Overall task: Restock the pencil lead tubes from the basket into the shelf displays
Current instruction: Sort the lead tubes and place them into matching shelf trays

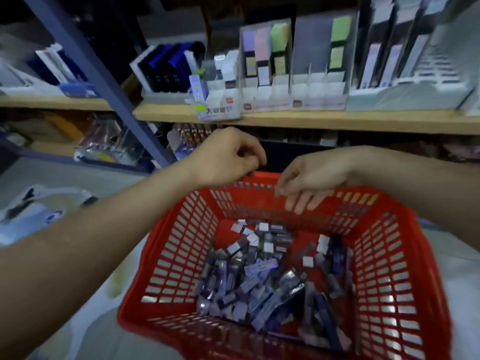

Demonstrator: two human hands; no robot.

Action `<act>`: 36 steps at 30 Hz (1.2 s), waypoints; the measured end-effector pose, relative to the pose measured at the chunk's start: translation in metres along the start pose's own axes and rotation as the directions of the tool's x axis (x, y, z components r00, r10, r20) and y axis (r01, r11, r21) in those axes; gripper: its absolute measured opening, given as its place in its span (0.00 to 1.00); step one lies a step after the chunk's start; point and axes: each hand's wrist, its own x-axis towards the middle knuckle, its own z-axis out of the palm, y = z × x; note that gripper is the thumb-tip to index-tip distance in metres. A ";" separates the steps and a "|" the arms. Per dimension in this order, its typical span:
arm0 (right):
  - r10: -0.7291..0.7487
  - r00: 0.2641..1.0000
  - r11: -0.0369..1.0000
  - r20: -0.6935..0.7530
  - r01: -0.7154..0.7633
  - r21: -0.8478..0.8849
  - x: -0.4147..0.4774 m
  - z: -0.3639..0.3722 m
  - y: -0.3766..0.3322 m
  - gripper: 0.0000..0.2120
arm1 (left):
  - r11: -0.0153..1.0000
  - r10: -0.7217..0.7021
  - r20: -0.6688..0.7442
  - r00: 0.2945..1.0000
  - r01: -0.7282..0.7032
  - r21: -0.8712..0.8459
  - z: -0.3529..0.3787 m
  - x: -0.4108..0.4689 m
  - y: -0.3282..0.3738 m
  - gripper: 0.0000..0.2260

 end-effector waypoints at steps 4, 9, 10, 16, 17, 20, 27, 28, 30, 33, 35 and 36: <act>0.157 0.988 0.970 -0.005 -0.154 0.189 0.050 0.051 0.019 0.11 | 0.987 -0.159 0.157 0.975 0.155 0.037 0.047 -0.006 -0.040 0.09; 0.435 0.850 0.647 -0.297 -0.066 0.759 0.093 0.106 0.058 0.06 | 0.963 -0.261 0.329 0.908 0.224 0.147 0.111 -0.006 -0.087 0.11; 0.517 0.791 0.544 -0.327 -0.009 0.839 0.102 0.117 0.068 0.06 | 0.957 -0.284 0.324 0.902 0.244 0.158 0.123 -0.006 -0.096 0.11; 0.722 0.665 0.045 -0.190 0.229 0.972 0.122 0.155 0.100 0.09 | 0.883 -0.451 0.287 0.846 0.469 0.004 0.198 -0.014 -0.142 0.20; 0.720 0.671 0.004 -0.176 0.250 0.968 0.125 0.161 0.100 0.10 | 0.886 -0.447 0.281 0.849 0.464 0.005 0.208 -0.016 -0.147 0.23; 0.702 0.695 -0.020 -0.156 0.238 0.971 0.136 0.177 0.098 0.13 | 0.906 -0.399 0.314 0.861 0.423 -0.010 0.229 -0.018 -0.152 0.28; 0.664 0.734 -0.037 -0.143 0.223 0.974 0.154 0.181 0.087 0.16 | 0.949 -0.286 0.332 0.899 0.315 -0.035 0.240 -0.013 -0.156 0.28; 0.669 0.733 -0.064 -0.127 0.226 0.972 0.156 0.180 0.087 0.17 | 0.943 -0.271 0.310 0.911 0.316 -0.103 0.240 -0.015 -0.157 0.28; 0.682 0.723 -0.088 -0.111 0.232 0.969 0.160 0.180 0.089 0.23 | 0.909 -0.265 0.309 0.914 0.344 -0.237 0.238 -0.018 -0.157 0.29; 0.690 0.711 -0.049 -0.138 0.237 0.970 0.164 0.179 0.094 0.20 | 0.875 -0.201 0.351 0.915 0.329 -0.355 0.233 -0.020 -0.151 0.30; 0.673 0.722 -0.029 -0.161 0.243 0.969 0.159 0.179 0.088 0.16 | 0.869 -0.154 0.345 0.926 0.293 -0.399 0.231 -0.018 -0.150 0.30; 0.659 0.735 -0.042 -0.159 0.247 0.968 0.157 0.179 0.085 0.16 | 0.860 -0.145 0.341 0.929 0.289 -0.420 0.229 -0.018 -0.148 0.29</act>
